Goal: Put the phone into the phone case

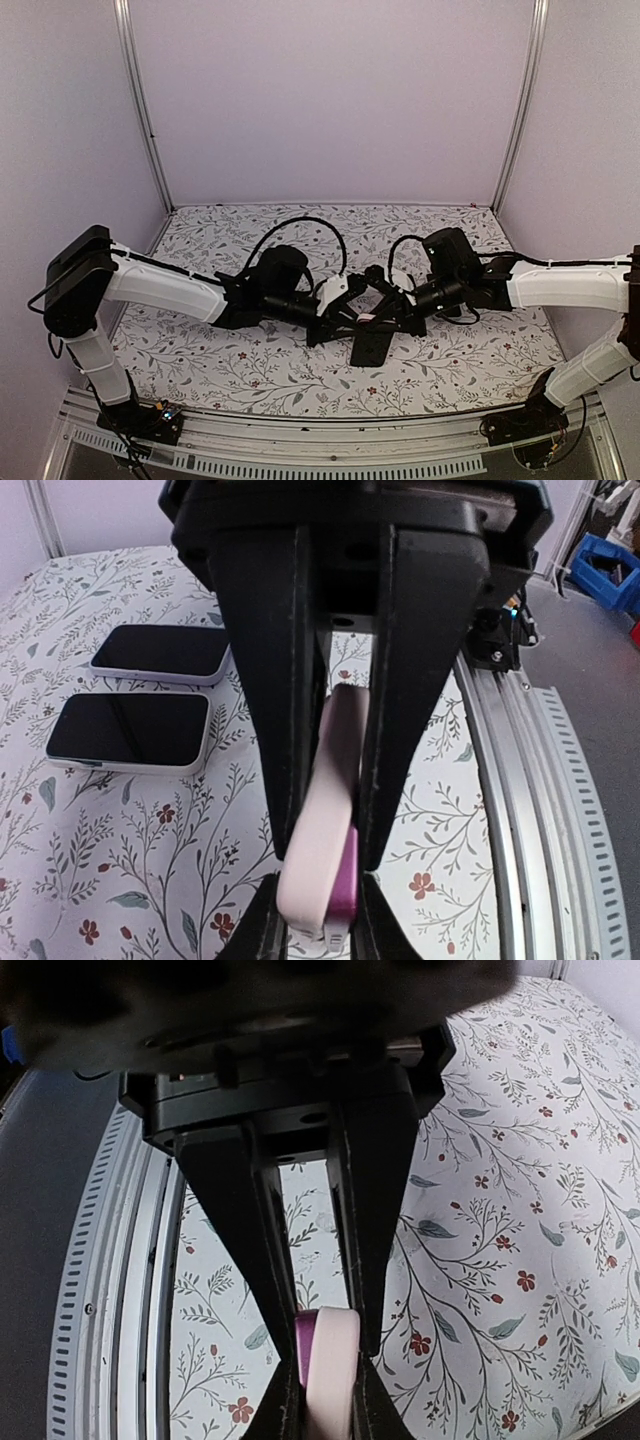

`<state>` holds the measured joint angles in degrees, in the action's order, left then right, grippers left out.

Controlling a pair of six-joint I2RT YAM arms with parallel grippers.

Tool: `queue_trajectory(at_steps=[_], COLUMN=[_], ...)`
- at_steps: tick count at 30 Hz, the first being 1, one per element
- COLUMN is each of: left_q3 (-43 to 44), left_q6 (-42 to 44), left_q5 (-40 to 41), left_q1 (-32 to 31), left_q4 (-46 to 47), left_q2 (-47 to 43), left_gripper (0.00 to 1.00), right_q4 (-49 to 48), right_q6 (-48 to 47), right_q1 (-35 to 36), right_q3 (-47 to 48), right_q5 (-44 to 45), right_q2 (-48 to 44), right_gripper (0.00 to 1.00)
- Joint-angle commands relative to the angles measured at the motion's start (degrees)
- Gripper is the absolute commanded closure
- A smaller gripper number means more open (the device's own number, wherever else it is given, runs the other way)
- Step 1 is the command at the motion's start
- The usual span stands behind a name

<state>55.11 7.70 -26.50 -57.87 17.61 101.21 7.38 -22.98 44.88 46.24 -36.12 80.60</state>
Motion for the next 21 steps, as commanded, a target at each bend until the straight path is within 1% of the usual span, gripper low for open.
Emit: queue_trajectory(at_steps=[1, 2, 3, 4, 5, 6, 8, 11, 17, 19, 20, 21], left_q3=[-1.06, -1.59, -2.81, -4.11, -5.53, -7.09, -9.25, -10.48, -9.14, -8.33, -7.90, -7.15], left_q6=[0.39, 0.05, -0.43, -0.90, -1.11, -1.19, -1.34, -2.57, -4.73, -5.44, -5.63, -5.73], left_q5=[2.93, 3.09, 3.39, 3.62, 3.38, 2.95, 1.73, -0.20, -3.42, -4.07, -3.88, -3.53], left_q1=[-0.50, -0.53, -0.45, -0.38, -0.29, -0.24, -0.25, -0.36, -0.71, -0.90, -1.08, -1.18], left_q4=[0.91, 1.74, 2.99, 4.55, 6.73, 8.68, 12.21, 14.61, 13.71, 13.47, 13.22, 12.72], left_q2=[-2.17, -2.77, -3.33, -4.06, -4.72, -5.44, -6.65, -8.22, -10.41, -10.94, -11.09, -11.11], left_gripper=[0.99, 0.85, 0.65, 0.49, 0.42, 0.38, 0.38, 0.37, 0.30, 0.30, 0.32, 0.36], right_q4=[2.59, 2.64, 2.58, 2.46, 2.20, 1.98, 1.80, 1.52, -1.74, -2.68, -3.10, -3.44], right_q6=[-0.52, -0.49, -0.55, -0.73, -0.85, -0.98, -1.17, -1.03, -0.08, 0.27, 0.50, 0.73], right_q1=[0.02, 0.03, 0.03, 0.02, 0.01, -0.02, 0.00, 0.02, -0.02, 0.03, 0.02, -0.04], right_q3=[1.04, 1.05, 1.00, 0.96, 0.88, 0.86, 1.35, 2.93, 5.57, 6.23, 6.56, 6.82], right_q5=[1.47, 0.99, 0.08, -0.85, -2.07, -3.26, -5.94, -10.34, -14.40, -15.03, -15.22, -15.50], right_q2=[-0.55, -0.78, -1.21, -1.62, -2.42, -2.96, -4.32, -5.68, -9.26, -10.14, -10.46, -10.73], right_gripper=[1.00, 1.00, 1.00, 1.00, 1.00, 1.00, 1.00, 1.00, 1.00, 1.00, 1.00, 1.00])
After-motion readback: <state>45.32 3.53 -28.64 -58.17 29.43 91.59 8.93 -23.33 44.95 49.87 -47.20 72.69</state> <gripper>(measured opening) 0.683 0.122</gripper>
